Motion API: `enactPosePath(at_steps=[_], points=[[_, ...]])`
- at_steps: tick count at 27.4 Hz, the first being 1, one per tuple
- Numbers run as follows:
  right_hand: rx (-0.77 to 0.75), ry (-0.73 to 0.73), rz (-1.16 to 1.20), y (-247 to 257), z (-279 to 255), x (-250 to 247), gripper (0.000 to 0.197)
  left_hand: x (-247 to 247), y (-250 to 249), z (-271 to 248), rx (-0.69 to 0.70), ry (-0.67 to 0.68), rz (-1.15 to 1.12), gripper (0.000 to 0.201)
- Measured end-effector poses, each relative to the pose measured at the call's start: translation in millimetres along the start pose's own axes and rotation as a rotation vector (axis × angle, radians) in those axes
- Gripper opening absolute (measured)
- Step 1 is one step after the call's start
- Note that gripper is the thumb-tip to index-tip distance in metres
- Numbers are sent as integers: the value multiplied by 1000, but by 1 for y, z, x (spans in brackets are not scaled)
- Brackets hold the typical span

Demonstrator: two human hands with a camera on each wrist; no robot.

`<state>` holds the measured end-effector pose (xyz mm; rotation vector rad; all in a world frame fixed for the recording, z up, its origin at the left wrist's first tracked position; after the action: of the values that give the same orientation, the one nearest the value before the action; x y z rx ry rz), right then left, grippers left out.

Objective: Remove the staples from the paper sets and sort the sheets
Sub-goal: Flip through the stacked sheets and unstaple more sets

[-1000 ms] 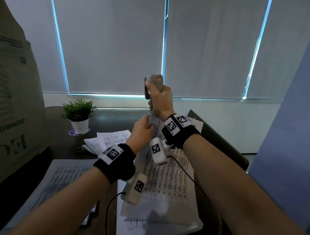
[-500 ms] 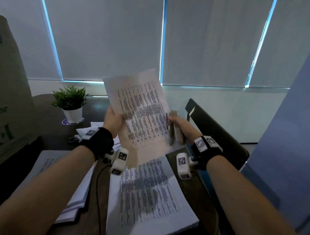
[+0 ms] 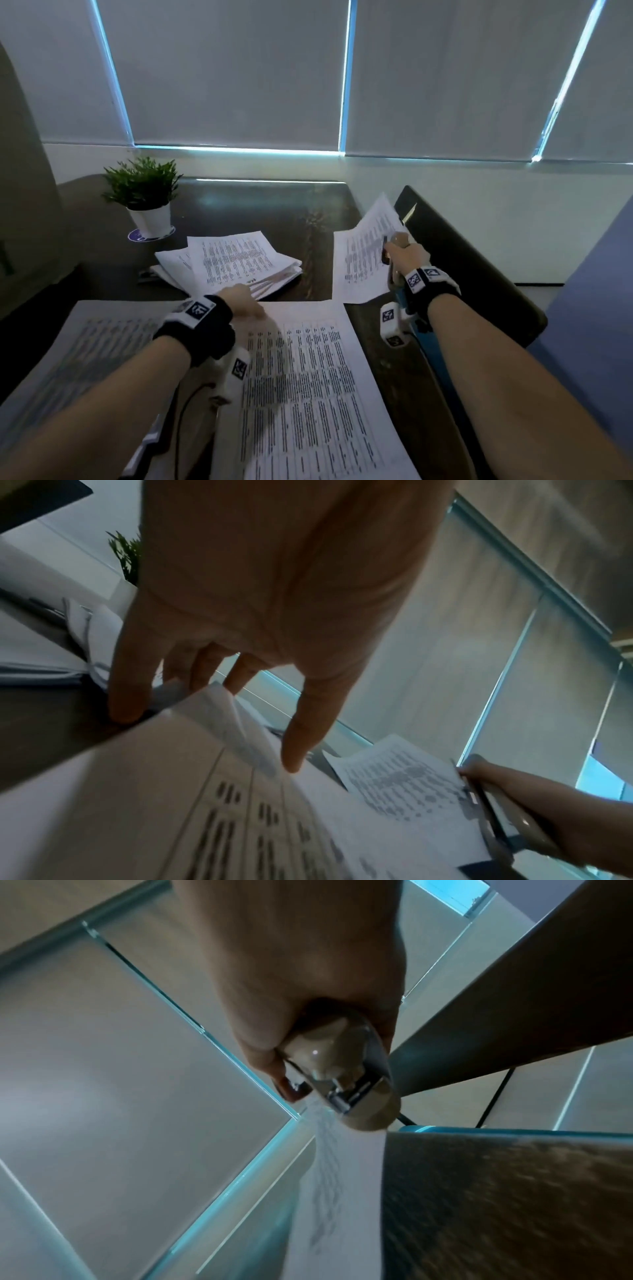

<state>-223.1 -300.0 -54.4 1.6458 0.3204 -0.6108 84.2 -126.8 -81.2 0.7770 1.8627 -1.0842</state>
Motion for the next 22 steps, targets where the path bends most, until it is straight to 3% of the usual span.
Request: enactPosePath(at_steps=[3, 5, 8, 13, 15, 18, 22], points=[[-28, 107, -130, -8, 8, 34, 41, 3, 9, 2, -54, -97, 108, 75], [-33, 143, -212, -10, 10, 51, 51, 5, 13, 3, -77, -107, 152, 84], [-103, 68, -507, 1, 0, 56, 72, 11, 19, 3, -114, -79, 137, 97], [-377, 73, -385, 43, -28, 58, 52, 17, 11, -3, -98, -36, 64, 102], [-413, 106, -277, 63, -43, 55, 37, 19, 11, -7, -123, -24, 56, 104], [-399, 176, -71, 92, -70, 53, 34, 13, 4, -18, -104, 0, 81, 88], [-259, 330, -9, 87, -105, 91, 39, 10, -7, -33, 36, 56, 182, 37]])
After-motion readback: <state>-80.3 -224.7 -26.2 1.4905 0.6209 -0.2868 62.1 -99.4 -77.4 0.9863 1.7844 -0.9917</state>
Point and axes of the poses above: each hand's wrist, its own z-axis towards the middle knuckle, its own x-axis out of the palm, y = z × x, the point moved 5 cm from there along z, towards the middle knuckle, and after that the axes turned 6 degrees about x, right-handed, at the moved point
